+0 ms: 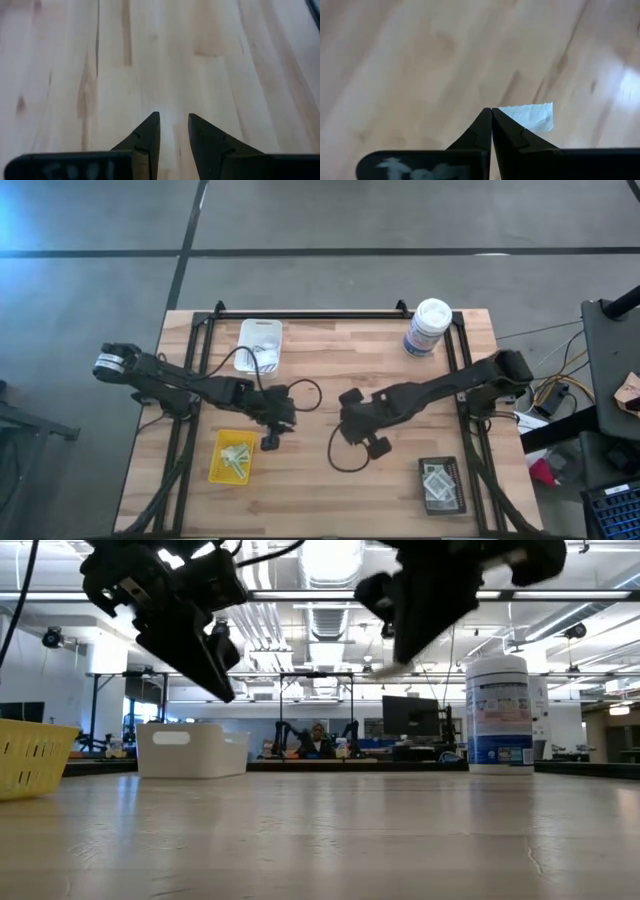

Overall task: Pick & Place First Aid Supplies
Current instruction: Put the green bandage into the yellow bin

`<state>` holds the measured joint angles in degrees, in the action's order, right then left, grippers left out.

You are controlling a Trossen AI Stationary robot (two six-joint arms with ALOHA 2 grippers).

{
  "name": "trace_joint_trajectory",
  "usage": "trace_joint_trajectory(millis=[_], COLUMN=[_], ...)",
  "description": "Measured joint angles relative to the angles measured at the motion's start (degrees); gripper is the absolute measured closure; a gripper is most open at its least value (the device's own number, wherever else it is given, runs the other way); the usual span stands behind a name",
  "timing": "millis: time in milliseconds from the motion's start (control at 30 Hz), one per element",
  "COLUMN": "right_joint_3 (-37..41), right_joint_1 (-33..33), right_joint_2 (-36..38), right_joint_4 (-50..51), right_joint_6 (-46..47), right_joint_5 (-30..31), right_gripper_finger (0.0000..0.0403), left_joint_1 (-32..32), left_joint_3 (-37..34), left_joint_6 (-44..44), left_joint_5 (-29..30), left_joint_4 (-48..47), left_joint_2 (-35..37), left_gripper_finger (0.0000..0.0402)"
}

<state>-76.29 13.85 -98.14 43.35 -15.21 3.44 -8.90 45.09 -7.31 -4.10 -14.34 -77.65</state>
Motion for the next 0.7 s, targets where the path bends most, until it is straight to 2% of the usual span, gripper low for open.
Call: trace_joint_trajectory(millis=[167, 367, 533, 700], right_joint_3=[7.0, 16.9, 23.8, 28.7], right_joint_1=[0.0, 0.1, 0.1, 0.1], right_joint_2=[4.4, 7.0, 6.9, 6.1], right_joint_4=[-14.0, -32.9, -52.4, -67.8], right_joint_6=[0.6, 3.7, 3.9, 3.8], right_joint_5=[-4.9, -6.2, -11.0, -11.5], right_gripper_finger=[0.0394, 0.0394, 0.0394, 0.0394], left_joint_1=[-0.4, -1.1, -1.3, -1.3], left_joint_3=[-1.2, -4.7, -6.6, -7.8], left_joint_6=[6.7, 12.0, 13.2, 13.2], left_joint_5=[0.6, 0.8, 0.8, 0.6], left_joint_4=[7.1, 21.2, 27.1, 33.1], left_joint_2=[0.0, 0.0, 0.0, 0.0], left_gripper_finger=[0.0307, 0.0307, 0.0307, 0.0307])
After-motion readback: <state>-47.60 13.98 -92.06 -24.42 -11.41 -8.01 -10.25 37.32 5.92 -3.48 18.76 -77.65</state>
